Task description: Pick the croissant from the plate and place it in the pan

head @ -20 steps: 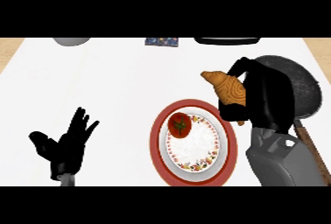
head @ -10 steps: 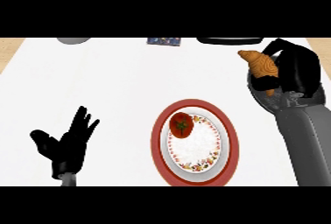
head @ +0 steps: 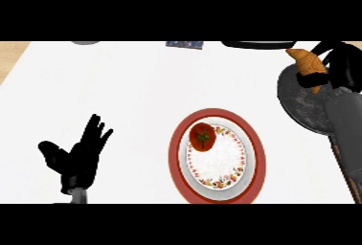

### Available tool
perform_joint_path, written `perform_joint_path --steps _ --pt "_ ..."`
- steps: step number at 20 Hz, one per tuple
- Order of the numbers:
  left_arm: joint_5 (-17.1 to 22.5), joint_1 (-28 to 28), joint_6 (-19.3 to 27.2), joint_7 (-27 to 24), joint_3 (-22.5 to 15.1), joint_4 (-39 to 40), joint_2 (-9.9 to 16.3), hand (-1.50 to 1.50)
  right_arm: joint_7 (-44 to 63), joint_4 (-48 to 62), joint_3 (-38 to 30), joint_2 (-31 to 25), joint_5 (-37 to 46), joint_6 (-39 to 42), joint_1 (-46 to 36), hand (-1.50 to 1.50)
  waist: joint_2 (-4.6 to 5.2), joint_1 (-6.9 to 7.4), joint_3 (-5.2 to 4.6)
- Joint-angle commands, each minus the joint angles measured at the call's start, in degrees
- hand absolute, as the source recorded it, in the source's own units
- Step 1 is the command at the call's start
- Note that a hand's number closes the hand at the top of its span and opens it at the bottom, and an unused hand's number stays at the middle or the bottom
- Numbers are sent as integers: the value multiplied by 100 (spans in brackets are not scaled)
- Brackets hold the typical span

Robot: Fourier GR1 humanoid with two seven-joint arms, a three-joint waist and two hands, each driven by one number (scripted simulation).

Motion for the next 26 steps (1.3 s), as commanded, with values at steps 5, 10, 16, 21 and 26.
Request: perform_joint_path --steps 5,10,16,21,26 --pt "-194 90 75 -15 -258 84 -166 0 -451 2110 -213 -517 157 273 -371 -150 79 134 -14" --pt "-29 -178 -27 15 -42 337 -108 0 -1136 2539 -520 -568 -48 -310 -729 -150 130 189 -4" --pt "-25 -51 -24 64 17 181 -12 0 -2312 2417 -1728 -332 -1578 132 -943 -150 96 126 16" --pt "-71 86 12 41 -89 142 -115 0 -2959 2638 -2570 -877 -2541 1184 -972 -150 79 42 7" --pt "-67 136 56 11 41 181 -66 0 -3459 2906 -3035 -1132 -3194 2420 -642 -150 -5 -116 -14"
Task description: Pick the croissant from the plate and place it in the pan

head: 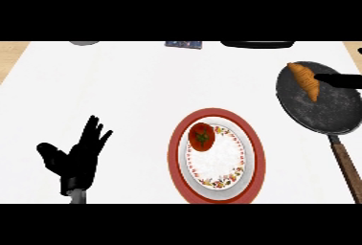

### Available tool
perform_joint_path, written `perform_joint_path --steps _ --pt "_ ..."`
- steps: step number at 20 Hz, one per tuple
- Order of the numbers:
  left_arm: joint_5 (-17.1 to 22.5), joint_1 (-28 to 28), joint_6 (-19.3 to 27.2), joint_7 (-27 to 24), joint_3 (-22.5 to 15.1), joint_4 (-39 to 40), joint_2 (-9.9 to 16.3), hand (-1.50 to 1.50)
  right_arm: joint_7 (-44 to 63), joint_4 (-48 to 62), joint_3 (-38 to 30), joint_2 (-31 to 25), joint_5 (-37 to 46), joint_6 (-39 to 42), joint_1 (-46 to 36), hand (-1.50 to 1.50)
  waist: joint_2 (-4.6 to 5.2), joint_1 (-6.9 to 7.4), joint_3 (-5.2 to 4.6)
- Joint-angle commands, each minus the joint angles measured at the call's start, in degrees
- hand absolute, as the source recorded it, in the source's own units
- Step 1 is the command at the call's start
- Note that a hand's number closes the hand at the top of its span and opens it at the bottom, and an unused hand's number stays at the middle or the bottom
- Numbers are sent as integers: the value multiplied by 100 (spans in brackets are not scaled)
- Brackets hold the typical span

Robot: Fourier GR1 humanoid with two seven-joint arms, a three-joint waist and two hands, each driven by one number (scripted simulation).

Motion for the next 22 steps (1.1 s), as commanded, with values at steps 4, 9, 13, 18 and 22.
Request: perform_joint_path --steps 4,9,13,18,22 --pt "-25 294 -65 -89 -65 256 -78 0 -749 297 -472 -537 -748 1921 483 -150 -40 -132 -44" --pt "-40 -64 -91 -224 101 618 -49 0 -1119 262 -357 -743 -875 2773 817 -150 -48 -167 -50" --pt "-56 273 22 205 75 -120 49 0 -1188 39 -166 -837 -974 2989 1205 -150 -73 -158 -51" --pt "-212 11 95 -48 100 455 -90 0 -611 -614 -115 -755 -1341 3133 1620 -150 -102 -259 -61" --pt "-41 9 -78 -178 279 552 -46 0 -570 -1369 -71 -273 -1578 2784 2185 -150 -115 -302 -66"
